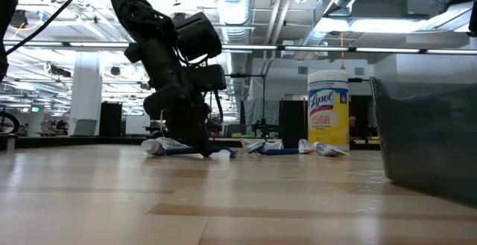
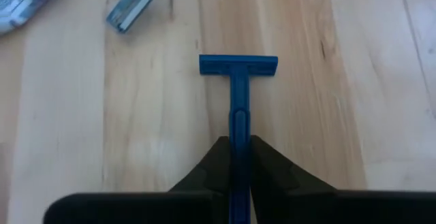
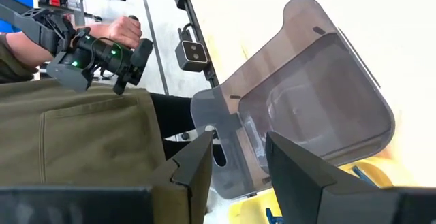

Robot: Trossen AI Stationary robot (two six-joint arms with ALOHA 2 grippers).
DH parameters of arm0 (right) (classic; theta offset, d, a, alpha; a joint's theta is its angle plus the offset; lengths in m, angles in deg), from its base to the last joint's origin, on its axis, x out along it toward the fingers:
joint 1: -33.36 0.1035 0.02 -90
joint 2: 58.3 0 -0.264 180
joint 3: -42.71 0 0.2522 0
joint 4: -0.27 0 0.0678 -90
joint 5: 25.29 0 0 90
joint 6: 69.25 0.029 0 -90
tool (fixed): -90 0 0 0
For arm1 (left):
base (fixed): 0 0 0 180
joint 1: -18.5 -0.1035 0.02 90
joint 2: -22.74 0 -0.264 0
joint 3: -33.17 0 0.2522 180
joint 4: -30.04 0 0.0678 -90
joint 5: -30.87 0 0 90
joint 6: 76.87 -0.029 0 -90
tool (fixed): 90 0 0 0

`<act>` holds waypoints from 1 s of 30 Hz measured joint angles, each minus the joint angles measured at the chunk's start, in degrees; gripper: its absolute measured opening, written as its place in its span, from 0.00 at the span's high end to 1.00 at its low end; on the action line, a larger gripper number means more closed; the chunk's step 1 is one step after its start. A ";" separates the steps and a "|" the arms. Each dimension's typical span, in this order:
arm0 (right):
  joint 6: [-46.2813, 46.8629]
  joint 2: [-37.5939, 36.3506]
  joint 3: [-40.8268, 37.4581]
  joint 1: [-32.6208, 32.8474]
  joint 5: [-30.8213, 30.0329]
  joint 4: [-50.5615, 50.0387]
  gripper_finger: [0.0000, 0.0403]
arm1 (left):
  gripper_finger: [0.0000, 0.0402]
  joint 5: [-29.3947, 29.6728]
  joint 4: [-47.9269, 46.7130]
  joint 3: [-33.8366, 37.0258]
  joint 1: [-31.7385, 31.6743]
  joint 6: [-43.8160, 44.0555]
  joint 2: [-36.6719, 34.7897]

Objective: Pick & Place Travel size toiletries
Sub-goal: Put the razor into the yellow bin

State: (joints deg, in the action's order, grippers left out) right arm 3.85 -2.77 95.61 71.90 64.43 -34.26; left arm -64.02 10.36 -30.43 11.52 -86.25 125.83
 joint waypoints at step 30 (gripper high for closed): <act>-8.66 0.00 0.02 -2.44 -16.77 0.57 0.67 | 0.94 3.94 4.83 -1.60 1.15 24.53 -25.55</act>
State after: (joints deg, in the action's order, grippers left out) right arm -4.81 -2.77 95.63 69.46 47.66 -33.70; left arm -60.07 15.19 -32.03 12.67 -61.71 100.29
